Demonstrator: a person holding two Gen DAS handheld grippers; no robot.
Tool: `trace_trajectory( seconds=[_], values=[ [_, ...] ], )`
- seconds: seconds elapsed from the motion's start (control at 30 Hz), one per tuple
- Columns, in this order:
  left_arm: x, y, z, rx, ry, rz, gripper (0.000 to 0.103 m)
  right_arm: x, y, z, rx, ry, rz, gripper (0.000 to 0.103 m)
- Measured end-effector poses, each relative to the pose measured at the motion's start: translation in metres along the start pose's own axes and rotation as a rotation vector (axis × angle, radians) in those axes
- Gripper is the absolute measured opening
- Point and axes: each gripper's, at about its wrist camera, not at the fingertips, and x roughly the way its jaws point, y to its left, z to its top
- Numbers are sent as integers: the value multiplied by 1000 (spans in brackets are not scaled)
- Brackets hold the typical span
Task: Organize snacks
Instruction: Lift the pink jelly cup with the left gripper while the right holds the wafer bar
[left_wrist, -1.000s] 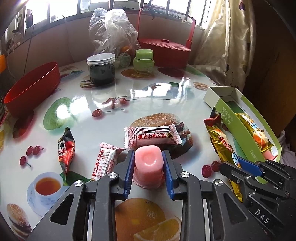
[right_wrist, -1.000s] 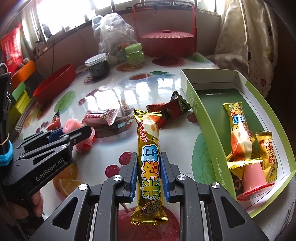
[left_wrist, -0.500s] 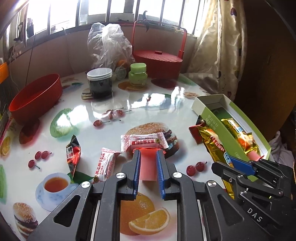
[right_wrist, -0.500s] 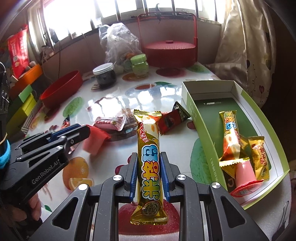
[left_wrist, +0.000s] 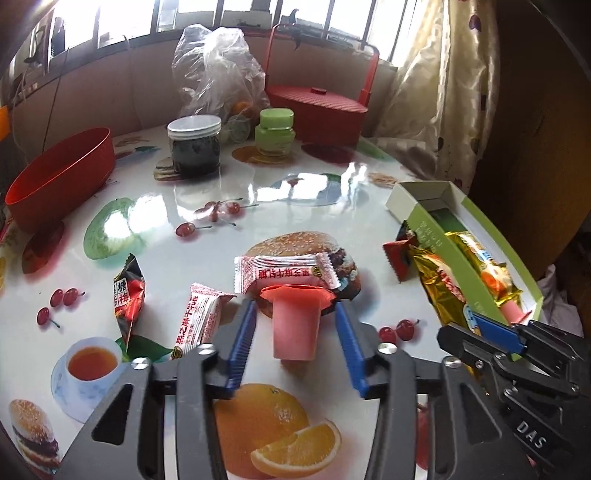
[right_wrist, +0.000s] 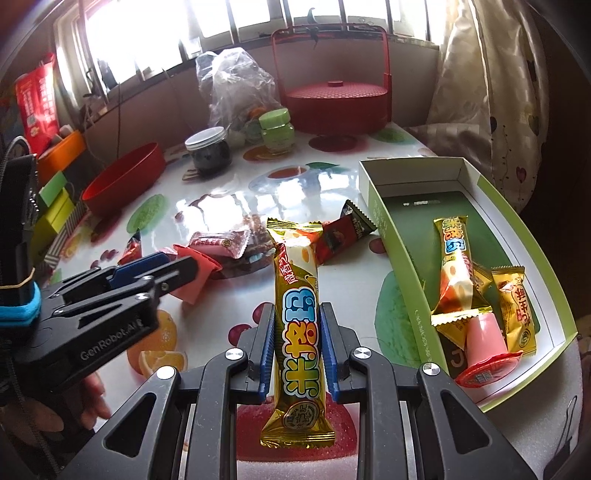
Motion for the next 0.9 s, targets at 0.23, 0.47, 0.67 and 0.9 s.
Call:
trace_trajectory(
  seconds=[0.23,0.47,0.67,0.9],
  values=[
    [21,-2,-1,11,62,24,47,7,-3,1,11,14,3,22],
    [24,-2,-1,16,59,50,34,11,-5,1,17,22,4,22],
    [23,-4,0,23,58,38,30,12,-6,1,21,24,6,22],
    [12,-6,2,21,24,23,30,10,-7,2,23,16,4,22]
  ],
)
